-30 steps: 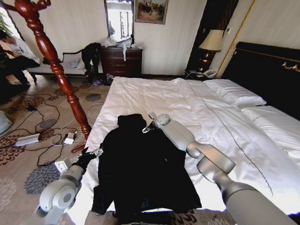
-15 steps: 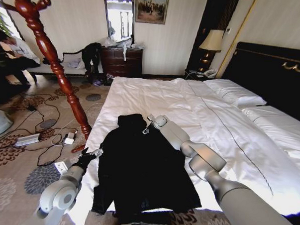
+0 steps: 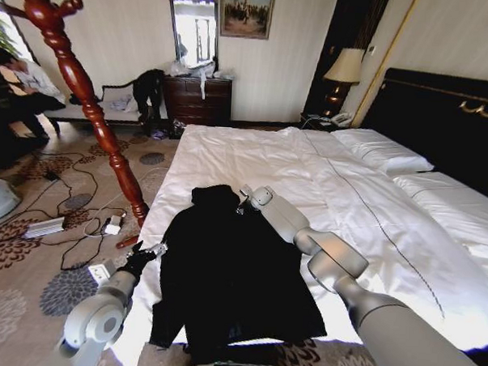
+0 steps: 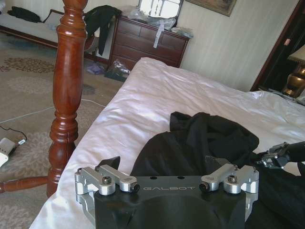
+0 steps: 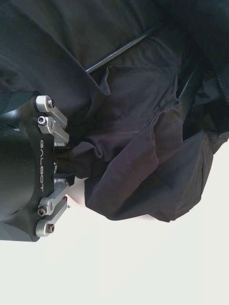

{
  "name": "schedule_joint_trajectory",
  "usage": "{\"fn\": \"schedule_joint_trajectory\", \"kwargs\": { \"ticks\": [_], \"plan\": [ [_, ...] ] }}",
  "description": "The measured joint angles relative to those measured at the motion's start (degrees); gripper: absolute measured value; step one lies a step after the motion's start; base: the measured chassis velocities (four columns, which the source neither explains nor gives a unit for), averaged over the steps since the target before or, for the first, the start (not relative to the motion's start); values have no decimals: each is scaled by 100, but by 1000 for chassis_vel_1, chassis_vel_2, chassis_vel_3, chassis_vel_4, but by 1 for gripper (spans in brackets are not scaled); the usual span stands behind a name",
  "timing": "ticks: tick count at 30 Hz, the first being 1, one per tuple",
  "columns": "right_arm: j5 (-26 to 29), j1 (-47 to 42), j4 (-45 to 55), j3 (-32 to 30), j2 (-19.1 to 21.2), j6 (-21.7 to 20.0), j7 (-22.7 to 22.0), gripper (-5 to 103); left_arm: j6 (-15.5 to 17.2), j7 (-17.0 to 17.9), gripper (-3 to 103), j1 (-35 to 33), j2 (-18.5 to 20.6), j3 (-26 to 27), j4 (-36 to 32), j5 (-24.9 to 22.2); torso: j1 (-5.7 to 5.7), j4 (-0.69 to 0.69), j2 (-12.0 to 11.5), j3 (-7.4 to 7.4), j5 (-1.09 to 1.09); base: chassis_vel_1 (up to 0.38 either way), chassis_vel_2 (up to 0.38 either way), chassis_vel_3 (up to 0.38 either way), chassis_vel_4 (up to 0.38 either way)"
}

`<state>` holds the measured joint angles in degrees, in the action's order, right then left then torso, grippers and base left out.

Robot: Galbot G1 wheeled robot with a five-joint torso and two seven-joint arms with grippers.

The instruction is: Pick up the clothes from the bed and hang them on the clothes hanger.

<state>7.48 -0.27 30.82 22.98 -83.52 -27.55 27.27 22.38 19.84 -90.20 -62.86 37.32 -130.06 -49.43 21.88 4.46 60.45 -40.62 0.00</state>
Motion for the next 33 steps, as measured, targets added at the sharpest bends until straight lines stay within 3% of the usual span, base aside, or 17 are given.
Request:
{"fn": "schedule_joint_trajectory", "kwargs": {
  "ticks": [6,12,19,23,24,28,29,32,33],
  "plan": [
    [240,-141,750,-3,343,51,-514,24,-1,2,100,-24,22,33,-23,-7,0,2,0,0,0,0,0,0,0],
    [480,-336,2103,48,888,634,-930,24,-1,4,100,-23,51,66,-69,-35,0,1,0,0,0,0,0,0,0],
    [268,-376,3403,-75,1411,790,-1445,23,-74,115,100,95,258,299,-309,-400,0,1,0,0,0,0,0,0,0],
    [4,-224,4159,-214,1770,907,-1859,23,-130,222,100,344,675,688,-678,-1077,0,2,0,1,0,0,0,0,0],
    [4,-224,4159,-214,1770,907,-1859,23,-130,222,100,344,675,688,-678,-1077,0,2,0,1,0,0,0,0,0],
    [226,-55,4732,-276,2048,1069,-2386,23,-142,254,100,634,1306,1409,-1207,-2169,0,2,0,1,-1,0,0,0,0],
    [226,-55,4732,-276,2048,1069,-2386,23,-142,254,100,634,1306,1409,-1207,-2169,0,2,0,1,-1,0,0,0,0],
    [638,38,4980,-254,2149,1363,-2654,23,-125,331,100,782,1780,2119,-1347,-2926,0,2,0,1,-1,0,0,0,0],
    [734,82,5025,-234,2139,1629,-2765,23,-124,371,100,852,2061,2579,-1358,-3198,0,2,0,1,-1,0,0,0,0]
  ]
}}
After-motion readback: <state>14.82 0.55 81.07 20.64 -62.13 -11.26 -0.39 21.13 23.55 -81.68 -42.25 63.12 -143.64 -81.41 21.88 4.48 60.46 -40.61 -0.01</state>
